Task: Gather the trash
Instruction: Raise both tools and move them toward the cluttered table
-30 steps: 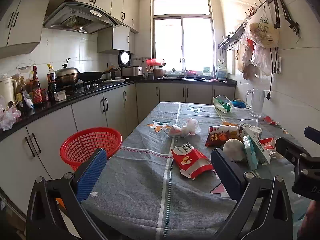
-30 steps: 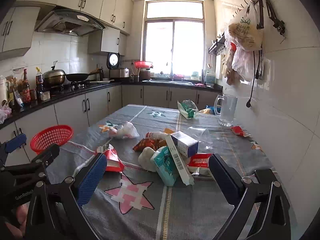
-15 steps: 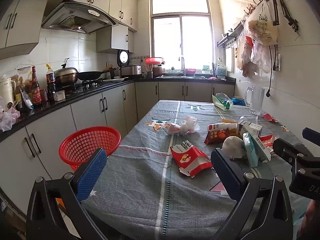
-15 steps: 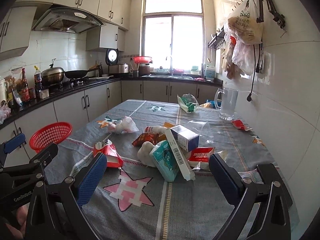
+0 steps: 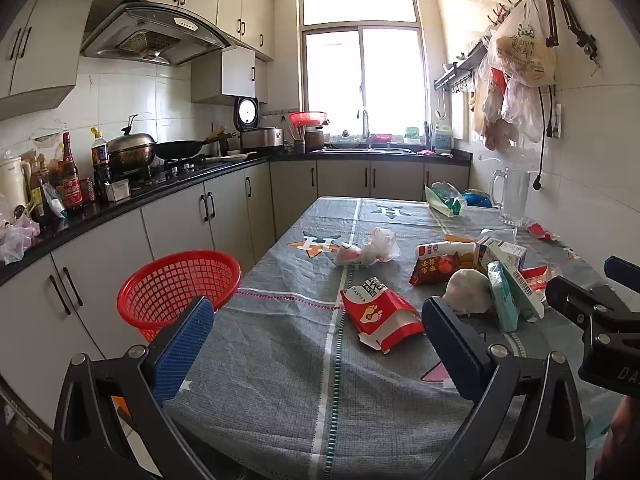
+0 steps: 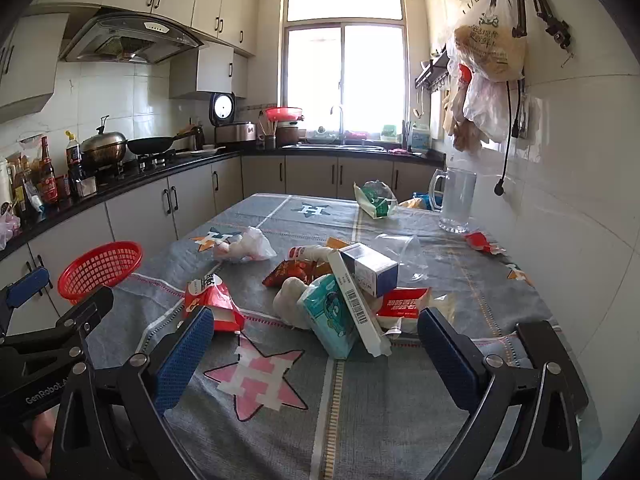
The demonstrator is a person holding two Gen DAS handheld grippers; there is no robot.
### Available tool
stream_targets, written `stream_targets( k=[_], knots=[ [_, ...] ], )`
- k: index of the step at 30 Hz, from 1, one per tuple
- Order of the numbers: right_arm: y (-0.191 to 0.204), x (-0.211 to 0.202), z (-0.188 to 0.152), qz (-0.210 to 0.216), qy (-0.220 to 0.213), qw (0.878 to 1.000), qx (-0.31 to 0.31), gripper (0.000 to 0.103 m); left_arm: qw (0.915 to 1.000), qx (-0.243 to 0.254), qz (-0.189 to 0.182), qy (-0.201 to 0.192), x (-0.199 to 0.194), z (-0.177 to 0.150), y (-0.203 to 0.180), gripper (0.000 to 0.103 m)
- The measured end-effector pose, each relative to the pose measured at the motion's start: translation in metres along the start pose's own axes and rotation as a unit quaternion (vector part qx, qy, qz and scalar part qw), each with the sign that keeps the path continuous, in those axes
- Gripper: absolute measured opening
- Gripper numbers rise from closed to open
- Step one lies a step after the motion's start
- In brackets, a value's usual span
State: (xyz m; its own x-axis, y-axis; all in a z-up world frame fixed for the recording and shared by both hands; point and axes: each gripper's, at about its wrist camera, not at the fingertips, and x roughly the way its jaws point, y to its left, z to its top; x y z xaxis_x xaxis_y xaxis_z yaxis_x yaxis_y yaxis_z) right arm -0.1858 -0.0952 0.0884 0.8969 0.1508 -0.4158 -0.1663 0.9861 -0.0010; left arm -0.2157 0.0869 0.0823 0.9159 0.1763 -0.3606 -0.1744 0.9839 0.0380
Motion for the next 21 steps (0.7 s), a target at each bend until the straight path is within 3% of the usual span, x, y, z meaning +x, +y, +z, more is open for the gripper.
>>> stream_targets(
  k=[14,21],
  knots=[
    [-0.003,0.005,-0.003,0.001,0.010,1.000,0.006,0.103,1.0000,0.000,-0.001,0.003,0.002,-0.001,0.000,0.103],
    [-0.025,0.012,-0.001,-0.004,0.021,0.999,0.040,0.103,0.9995,0.003,-0.005,0.030,0.016,-0.001,0.003,0.103]
  ],
)
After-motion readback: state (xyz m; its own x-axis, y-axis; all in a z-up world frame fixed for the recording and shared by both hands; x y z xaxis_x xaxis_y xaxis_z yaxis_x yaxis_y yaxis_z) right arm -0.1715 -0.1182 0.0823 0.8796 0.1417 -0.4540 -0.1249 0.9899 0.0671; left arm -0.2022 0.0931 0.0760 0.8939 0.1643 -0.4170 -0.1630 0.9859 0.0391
